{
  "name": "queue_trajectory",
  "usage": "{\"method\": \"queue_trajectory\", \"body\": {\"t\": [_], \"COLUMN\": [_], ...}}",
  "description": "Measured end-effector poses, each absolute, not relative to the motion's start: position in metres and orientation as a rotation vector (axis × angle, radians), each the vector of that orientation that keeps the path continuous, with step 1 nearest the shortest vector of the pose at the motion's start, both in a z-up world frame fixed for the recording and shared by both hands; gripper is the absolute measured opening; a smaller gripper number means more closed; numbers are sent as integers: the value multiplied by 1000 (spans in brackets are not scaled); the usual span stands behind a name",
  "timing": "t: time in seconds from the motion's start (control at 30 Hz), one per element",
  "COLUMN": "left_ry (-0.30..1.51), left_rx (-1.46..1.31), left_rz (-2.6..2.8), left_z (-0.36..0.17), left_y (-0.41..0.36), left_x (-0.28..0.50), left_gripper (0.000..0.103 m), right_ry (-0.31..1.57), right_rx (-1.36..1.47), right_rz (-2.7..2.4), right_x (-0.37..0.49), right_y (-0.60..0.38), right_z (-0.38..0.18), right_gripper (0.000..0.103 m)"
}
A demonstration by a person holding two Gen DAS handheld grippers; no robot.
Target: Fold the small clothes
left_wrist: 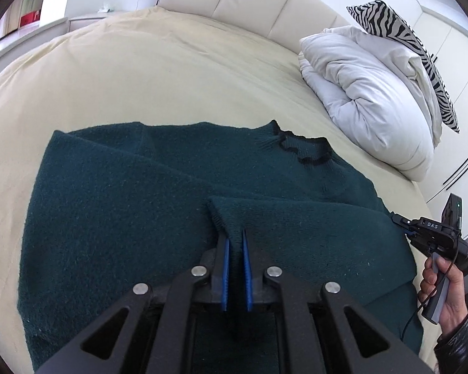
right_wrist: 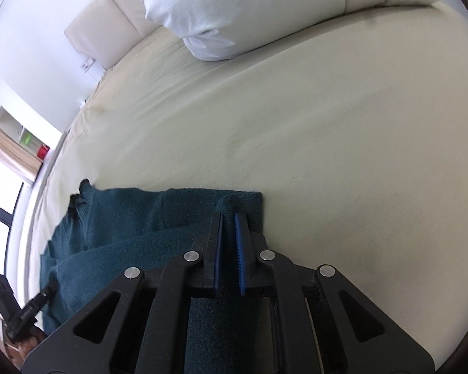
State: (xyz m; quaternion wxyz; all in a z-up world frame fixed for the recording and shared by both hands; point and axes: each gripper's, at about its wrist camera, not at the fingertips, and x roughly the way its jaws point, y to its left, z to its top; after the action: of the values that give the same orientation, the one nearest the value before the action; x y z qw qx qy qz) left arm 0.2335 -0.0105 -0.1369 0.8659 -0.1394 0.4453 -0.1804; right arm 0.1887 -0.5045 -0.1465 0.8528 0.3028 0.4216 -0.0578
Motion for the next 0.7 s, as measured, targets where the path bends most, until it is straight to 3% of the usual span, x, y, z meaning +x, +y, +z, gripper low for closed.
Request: {"method": "queue_trajectory", "body": {"t": [0.07, 0.1, 0.13, 0.17, 0.33, 0.6, 0.7], "left_ry": [936, 936, 935, 934, 932, 862, 915], "left_rx": [-324, -329, -323, -314, -278, -354, -306], "left_rz": [-376, -377, -375, -374, -368, -322, -346], "left_z": [-138, -139, -139, -139, -138, -129, -138], "left_y": [-4, -2, -2, -3, -9, 14, 4], "left_x": [235, 235, 234, 233, 233, 232, 236], "left_gripper": [16, 16, 16, 16, 8, 6, 7], "right_ry": [854, 830, 806, 786, 792, 807, 833], "right_rx": [718, 741, 757, 773, 860, 896, 830], "right_rz": [-115, -117, -134, -151, -72, -39, -43], "right_x": [178, 172, 166, 160, 158, 170, 170], "right_y": [-515, -519, -524, -528, -537, -530, -526], "right_z": [-143, -141, -138, -136, -146, -161, -160], "right_gripper": [16, 25, 42, 47, 47, 42, 38]}}
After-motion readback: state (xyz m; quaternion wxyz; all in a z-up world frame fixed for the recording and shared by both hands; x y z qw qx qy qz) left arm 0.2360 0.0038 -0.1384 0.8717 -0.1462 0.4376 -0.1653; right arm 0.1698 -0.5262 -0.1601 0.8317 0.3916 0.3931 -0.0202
